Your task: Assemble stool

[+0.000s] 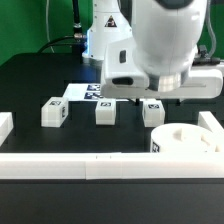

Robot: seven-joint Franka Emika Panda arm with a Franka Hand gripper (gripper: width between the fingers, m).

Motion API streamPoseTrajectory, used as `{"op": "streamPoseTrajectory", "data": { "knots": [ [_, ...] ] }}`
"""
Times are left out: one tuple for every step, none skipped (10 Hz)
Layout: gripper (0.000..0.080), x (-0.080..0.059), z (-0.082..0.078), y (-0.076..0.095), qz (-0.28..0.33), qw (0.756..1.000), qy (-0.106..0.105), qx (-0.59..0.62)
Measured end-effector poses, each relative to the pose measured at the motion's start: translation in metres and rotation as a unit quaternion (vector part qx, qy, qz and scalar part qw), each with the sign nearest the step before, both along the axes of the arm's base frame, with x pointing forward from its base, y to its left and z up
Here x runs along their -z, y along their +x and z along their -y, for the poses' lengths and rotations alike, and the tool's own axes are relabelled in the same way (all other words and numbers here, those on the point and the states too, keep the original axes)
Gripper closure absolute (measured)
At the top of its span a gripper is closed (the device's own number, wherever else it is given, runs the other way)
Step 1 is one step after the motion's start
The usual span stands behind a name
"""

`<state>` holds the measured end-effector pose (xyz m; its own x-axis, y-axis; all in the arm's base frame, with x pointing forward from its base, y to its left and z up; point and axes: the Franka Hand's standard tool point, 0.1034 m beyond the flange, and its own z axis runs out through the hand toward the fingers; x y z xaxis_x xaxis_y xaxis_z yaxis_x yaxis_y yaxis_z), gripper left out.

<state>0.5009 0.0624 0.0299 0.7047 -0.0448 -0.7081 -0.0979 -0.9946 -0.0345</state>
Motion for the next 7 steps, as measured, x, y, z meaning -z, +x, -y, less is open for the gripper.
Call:
{"op": "streamPoseTrajectory", "data": {
  "knots": [
    [0.0150, 0.003, 0.003, -0.005, -0.030, 1.000, 0.002, -0.001],
    [0.0150, 0.005, 0.005, -0.010, -0.067, 0.998, 0.004, -0.004],
    [0.0150, 0.008, 0.003, -0.011, -0.087, 0.996, 0.006, -0.007],
    [0.0150, 0.011, 0.001, -0.014, -0.113, 0.994, 0.009, -0.011],
    [0.0150, 0.015, -0.001, -0.008, -0.099, 0.995, 0.008, -0.011],
    [0.0150, 0.015, -0.002, -0.008, -0.098, 0.995, 0.008, -0.011],
    [0.0150, 0.016, -0.002, -0.009, -0.098, 0.995, 0.008, -0.011]
  ]
}}
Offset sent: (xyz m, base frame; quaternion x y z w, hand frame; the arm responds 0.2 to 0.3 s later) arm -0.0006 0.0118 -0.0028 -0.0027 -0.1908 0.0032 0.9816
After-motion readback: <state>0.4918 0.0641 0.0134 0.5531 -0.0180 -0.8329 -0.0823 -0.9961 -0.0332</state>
